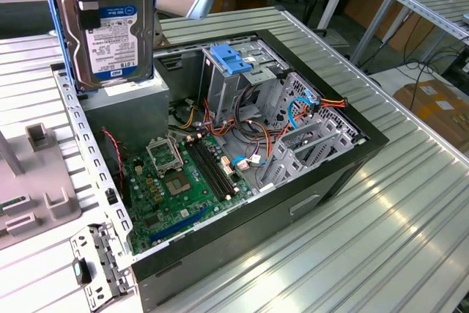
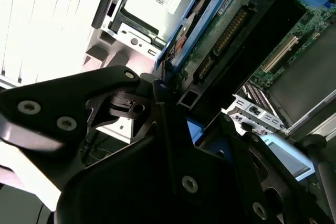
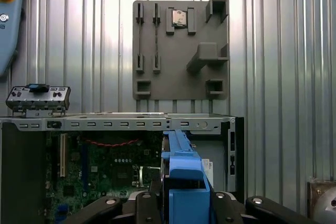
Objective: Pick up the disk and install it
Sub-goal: 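Pick up the disk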
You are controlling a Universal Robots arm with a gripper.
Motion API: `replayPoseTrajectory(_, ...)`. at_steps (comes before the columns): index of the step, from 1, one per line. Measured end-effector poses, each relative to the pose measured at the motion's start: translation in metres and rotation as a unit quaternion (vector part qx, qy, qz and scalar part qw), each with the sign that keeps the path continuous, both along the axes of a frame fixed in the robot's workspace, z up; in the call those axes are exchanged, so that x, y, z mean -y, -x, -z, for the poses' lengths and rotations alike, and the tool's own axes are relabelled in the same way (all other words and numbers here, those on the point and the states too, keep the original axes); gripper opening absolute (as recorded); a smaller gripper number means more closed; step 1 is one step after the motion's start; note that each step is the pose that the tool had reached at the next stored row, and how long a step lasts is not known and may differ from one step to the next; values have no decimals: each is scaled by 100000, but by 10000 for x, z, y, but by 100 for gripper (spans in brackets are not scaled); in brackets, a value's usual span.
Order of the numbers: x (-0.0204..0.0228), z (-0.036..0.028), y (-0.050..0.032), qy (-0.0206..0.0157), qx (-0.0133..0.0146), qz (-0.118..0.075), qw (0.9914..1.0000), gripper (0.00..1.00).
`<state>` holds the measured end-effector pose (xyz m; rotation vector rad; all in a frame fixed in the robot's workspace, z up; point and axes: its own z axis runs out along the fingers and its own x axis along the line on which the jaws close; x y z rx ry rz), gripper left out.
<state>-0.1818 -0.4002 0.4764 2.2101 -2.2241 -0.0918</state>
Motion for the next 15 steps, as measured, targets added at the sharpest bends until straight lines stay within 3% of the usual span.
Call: replayPoseTrajectory(15,89,1,-39,-2,2,4,100000,37)
